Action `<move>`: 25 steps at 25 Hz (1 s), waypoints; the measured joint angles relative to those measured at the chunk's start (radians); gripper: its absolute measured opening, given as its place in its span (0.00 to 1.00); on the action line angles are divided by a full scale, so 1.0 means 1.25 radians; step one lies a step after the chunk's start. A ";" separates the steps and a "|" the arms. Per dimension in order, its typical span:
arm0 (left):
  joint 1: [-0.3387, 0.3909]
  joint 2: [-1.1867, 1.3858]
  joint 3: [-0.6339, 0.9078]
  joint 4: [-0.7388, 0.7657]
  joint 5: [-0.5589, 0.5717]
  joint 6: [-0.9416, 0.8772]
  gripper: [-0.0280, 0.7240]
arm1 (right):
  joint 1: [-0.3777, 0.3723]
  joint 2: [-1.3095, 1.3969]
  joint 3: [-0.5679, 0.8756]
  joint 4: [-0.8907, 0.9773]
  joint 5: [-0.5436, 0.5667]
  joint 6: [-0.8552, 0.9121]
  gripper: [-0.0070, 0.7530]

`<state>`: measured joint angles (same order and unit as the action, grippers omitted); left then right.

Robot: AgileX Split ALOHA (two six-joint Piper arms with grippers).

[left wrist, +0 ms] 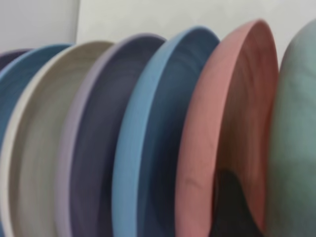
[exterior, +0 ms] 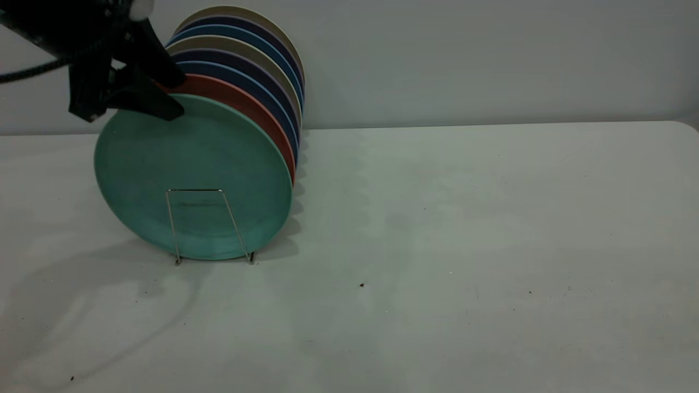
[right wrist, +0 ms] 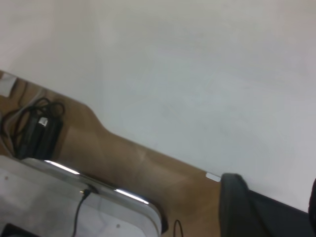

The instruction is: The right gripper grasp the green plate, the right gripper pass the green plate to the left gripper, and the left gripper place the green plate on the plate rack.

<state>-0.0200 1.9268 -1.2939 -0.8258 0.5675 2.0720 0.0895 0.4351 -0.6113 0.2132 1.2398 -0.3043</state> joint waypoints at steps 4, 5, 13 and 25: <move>0.000 -0.040 0.000 0.000 0.010 -0.060 0.65 | 0.000 0.000 0.000 -0.019 0.000 0.000 0.49; 0.000 -0.055 0.000 0.001 0.010 -0.080 0.65 | 0.000 0.000 0.000 -0.020 0.000 0.000 0.49; 0.000 -0.252 0.000 0.107 0.086 -0.363 0.65 | 0.000 0.000 0.025 -0.035 0.000 0.011 0.49; 0.000 -0.633 0.000 0.384 0.466 -0.964 0.64 | 0.000 -0.098 0.106 -0.095 -0.076 0.095 0.49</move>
<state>-0.0200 1.1353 -1.2939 -0.3453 1.1503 0.8668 0.0895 0.3129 -0.4792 0.0950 1.1452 -0.1860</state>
